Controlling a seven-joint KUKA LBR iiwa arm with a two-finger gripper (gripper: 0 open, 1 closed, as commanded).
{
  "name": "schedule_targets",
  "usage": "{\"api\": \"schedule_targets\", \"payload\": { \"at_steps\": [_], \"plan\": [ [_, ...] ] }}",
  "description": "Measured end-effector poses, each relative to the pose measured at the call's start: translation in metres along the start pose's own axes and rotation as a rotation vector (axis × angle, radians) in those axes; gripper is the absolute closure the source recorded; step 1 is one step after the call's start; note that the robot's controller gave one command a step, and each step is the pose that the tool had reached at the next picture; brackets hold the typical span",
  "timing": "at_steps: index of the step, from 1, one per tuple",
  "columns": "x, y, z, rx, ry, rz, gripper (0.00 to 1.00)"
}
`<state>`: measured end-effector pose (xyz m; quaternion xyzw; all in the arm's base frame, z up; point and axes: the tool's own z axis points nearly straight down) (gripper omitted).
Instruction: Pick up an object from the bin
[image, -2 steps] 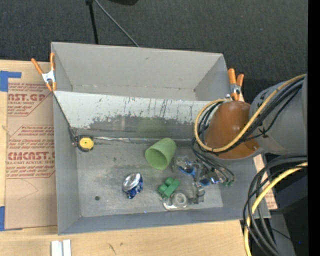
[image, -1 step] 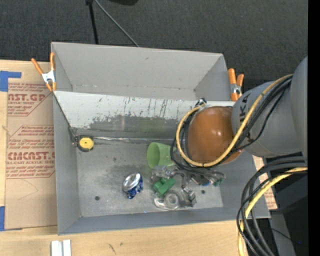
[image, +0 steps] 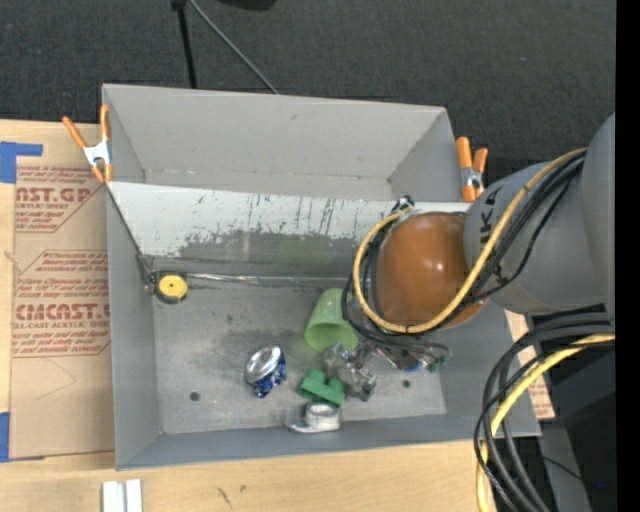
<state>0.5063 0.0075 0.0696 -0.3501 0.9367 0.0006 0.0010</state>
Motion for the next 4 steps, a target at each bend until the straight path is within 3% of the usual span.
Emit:
{"api": "schedule_targets", "payload": {
  "at_steps": [1,2,3,4],
  "plan": [
    [0.0,0.0,0.0,-0.001,0.001,0.0,0.0],
    [-0.015,0.038,-0.002,0.0,-0.003,0.054,0.0],
    [-0.013,0.037,-0.002,-0.001,0.003,0.056,1.0],
    [-0.025,0.02,-0.155,0.006,-0.007,0.052,1.0]
  ]
}}
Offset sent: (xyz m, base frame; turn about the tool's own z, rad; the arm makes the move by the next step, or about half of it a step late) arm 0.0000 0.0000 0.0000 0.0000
